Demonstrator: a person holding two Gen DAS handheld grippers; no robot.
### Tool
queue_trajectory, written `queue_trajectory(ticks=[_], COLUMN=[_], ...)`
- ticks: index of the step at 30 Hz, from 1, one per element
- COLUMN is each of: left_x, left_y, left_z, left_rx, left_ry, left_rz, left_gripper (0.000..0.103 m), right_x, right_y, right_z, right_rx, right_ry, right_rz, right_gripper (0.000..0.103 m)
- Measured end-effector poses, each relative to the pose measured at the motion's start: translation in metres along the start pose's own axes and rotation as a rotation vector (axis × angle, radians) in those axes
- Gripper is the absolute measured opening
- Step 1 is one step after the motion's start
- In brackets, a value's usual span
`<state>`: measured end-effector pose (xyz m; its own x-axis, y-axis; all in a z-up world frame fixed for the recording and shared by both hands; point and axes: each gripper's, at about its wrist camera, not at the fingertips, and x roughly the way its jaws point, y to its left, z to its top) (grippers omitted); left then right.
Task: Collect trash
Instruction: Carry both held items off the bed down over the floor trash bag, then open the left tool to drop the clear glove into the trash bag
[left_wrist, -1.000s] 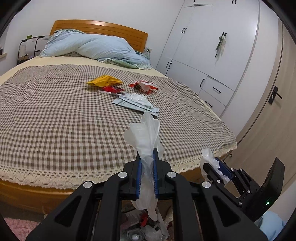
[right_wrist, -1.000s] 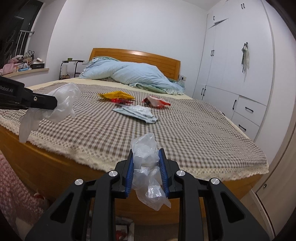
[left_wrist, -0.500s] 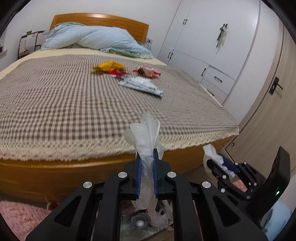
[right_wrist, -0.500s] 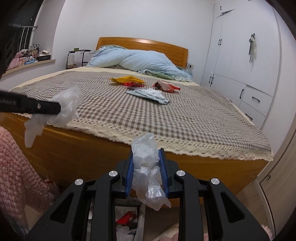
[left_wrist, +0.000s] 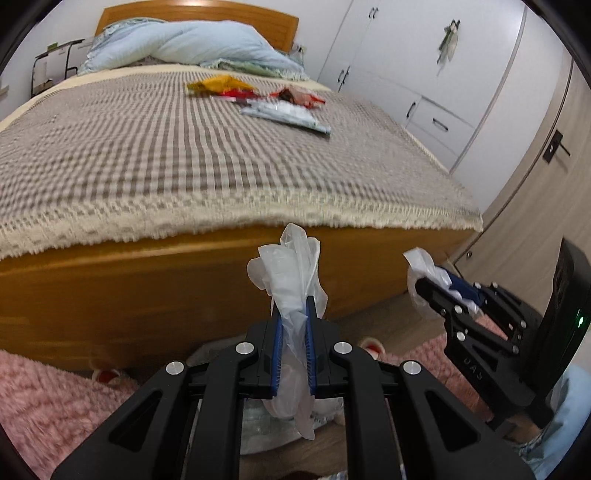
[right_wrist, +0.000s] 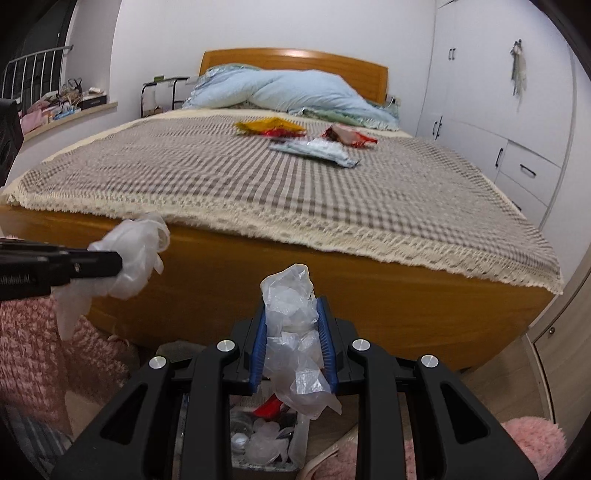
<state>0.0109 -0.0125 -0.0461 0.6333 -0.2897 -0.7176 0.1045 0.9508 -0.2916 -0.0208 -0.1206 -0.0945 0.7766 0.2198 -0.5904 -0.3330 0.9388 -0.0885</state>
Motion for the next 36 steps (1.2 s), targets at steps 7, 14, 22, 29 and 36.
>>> queue_trajectory(ticks=[7, 14, 22, 29, 36], left_x=[0.029, 0.054, 0.086, 0.11, 0.13], left_y=[0.002, 0.012, 0.027, 0.043, 0.047], left_z=[-0.019, -0.029, -0.043, -0.055, -0.066], left_rx=[0.0, -0.057, -0.118, -0.174, -0.16], left_ry=[0.096, 0.178, 0.296, 0.377, 0.435], left_rz=[-0.006, -0.002, 0.023, 0.046, 0.102], left_gripper=[0.008, 0.008, 0.008, 0.008, 0.008], right_x=[0.015, 0.028, 0.05, 0.071, 0.088], right_y=[0.01, 0.015, 0.022, 0.031, 0.039], right_z=[-0.008, -0.017, -0.031, -0.047, -0.057], right_rx=[-0.021, -0.033, -0.023, -0.046, -0.08], right_ry=[0.077, 0.148, 0.264, 0.381, 0.458], right_rz=[0.047, 0.073, 0.122, 0.153, 0.161], right_gripper=[0.026, 0.026, 0.026, 0.026, 0.026])
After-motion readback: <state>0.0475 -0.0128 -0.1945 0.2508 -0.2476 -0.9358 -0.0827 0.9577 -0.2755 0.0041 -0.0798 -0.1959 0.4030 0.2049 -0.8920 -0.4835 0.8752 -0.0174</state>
